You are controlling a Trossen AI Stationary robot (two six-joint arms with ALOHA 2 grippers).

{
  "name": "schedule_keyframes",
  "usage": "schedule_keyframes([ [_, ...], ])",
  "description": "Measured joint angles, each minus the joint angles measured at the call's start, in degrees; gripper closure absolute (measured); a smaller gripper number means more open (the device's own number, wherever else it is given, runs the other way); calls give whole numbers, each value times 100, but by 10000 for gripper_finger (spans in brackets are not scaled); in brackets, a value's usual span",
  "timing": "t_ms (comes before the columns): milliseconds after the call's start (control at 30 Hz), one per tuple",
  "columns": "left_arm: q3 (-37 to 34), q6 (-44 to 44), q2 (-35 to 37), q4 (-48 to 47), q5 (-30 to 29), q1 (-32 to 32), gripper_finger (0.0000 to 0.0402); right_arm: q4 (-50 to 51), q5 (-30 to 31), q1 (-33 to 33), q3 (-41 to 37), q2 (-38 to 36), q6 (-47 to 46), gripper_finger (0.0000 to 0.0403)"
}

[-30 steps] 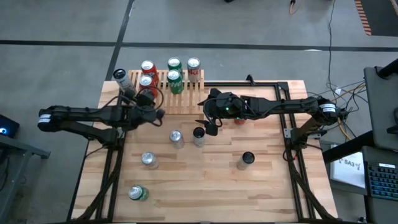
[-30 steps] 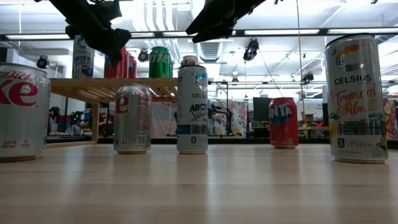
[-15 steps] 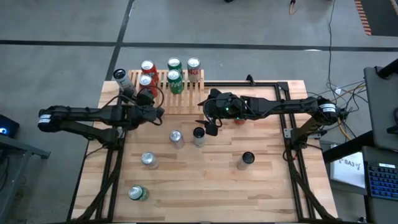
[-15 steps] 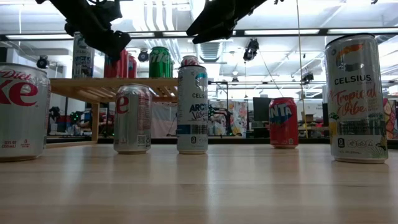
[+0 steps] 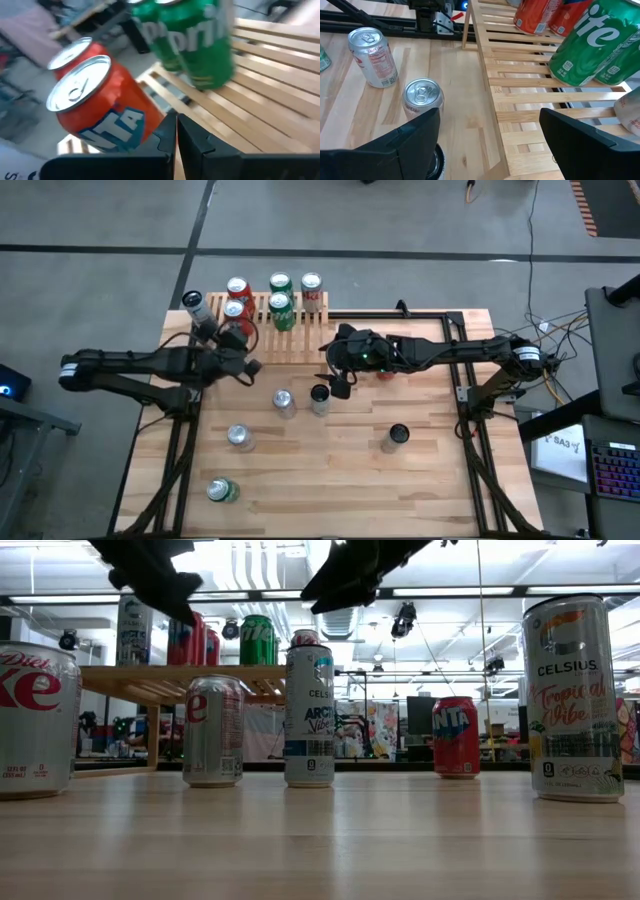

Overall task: Place canned beverage on shelf
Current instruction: Put the bottom orange soda can on the shelf aligned with the other orange soda can

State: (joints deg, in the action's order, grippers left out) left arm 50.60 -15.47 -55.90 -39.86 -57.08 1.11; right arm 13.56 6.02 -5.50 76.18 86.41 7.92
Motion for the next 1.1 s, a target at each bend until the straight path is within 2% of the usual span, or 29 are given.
schedule_keyframes([
  [167, 397, 508, 266, -927, 1328, -33, 401, -3, 2, 0, -21, 0, 28, 74],
  [233, 412, 897, 420, -1067, 1465, -38, 402, -3, 0, 0, -22, 0, 64, 74],
  [400, 403, 1609, 900, -989, 1429, -17, 401, -2, 2, 0, -22, 0, 94, 74],
  [567, 386, 1661, 1324, -793, 1382, -16, 401, -10, 0, 0, -22, 0, 117, 74],
  [667, 276, 1631, 1443, -423, 1100, -16, 401, -14, 0, 0, -22, 0, 131, 74],
  [1100, 198, 1589, 1004, -242, 806, 121, 401, -52, 0, 0, -24, 0, 179, 74],
])
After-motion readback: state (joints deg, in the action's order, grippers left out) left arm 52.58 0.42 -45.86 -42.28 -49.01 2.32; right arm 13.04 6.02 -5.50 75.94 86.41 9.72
